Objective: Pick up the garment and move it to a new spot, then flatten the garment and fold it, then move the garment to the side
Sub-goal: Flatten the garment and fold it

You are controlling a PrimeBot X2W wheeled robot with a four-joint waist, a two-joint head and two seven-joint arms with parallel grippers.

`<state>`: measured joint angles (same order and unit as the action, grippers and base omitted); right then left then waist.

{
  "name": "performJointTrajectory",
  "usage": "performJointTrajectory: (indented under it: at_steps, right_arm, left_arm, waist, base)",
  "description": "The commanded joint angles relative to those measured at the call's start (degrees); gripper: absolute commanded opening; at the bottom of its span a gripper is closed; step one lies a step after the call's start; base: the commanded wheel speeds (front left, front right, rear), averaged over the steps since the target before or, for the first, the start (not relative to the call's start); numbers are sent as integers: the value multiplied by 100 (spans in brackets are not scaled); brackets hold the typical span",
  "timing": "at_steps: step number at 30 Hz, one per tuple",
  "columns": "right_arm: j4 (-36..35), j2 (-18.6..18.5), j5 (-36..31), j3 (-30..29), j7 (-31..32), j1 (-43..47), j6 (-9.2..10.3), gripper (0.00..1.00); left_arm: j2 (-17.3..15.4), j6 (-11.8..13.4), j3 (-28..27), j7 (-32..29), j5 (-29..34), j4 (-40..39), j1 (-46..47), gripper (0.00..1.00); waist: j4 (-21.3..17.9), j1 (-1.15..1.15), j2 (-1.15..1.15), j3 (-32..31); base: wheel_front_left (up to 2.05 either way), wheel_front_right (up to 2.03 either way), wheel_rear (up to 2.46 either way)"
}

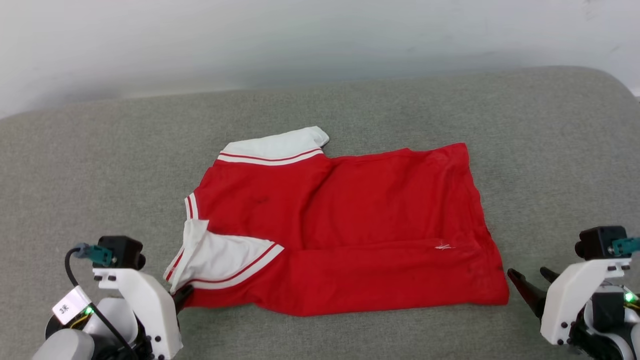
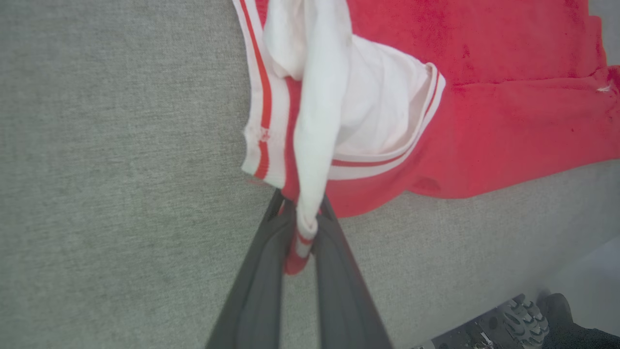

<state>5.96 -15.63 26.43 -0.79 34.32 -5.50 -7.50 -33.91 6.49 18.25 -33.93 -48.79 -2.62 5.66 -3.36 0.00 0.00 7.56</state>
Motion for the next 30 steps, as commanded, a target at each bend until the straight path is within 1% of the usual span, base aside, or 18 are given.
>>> performJointTrajectory:
  at_steps: [1,3,5,13,14,15,16,23,30]
  right_arm:
    - [28,-56,67,39,146,-161,2,100]
    - [117,-86,158,160,419,-276,2,100]
    - [225,-89,210,279,565,-433,2,100]
    - [816,-93,358,819,931,-817,2,100]
    - [881,-85,396,866,971,-844,2,80]
    - [931,-87,435,906,1000,-870,1,36]
    - [973,-82,476,936,1029,-891,2,0]
    - [1051,-212,623,970,961,-1024,2,0]
    - [868,-344,681,972,901,-848,2,0]
  left_arm:
    - [-13,18,12,1,26,-74,111,0]
    - [-5,44,40,-12,72,-167,169,0]
    - [7,52,54,-7,103,-231,222,0]
    - [70,107,97,-17,138,-247,342,0]
    - [74,106,100,-8,141,-230,352,0]
    - [82,108,97,5,135,-215,360,0]
    - [90,110,94,12,122,-197,359,0]
    - [120,65,107,59,66,-115,274,0]
    - [107,108,86,111,-41,-150,-57,0]
  waist:
    - [69,0,0,101]
    - [113,0,0,212]
    - [136,0,0,317]
    - [195,0,0,633]
    - [196,0,0,648]
    - [195,0,0,658]
    - [191,0,0,662]
    - [152,0,0,515]
    - [137,0,0,66]
  base:
    - [0,0,0]
    - [0,0,0]
    - [0,0,0]
    - [0,0,0]
    - [0,0,0]
    - [0,0,0]
    - [0,0,0]
    - [0,0,0]
    - [0,0,0]
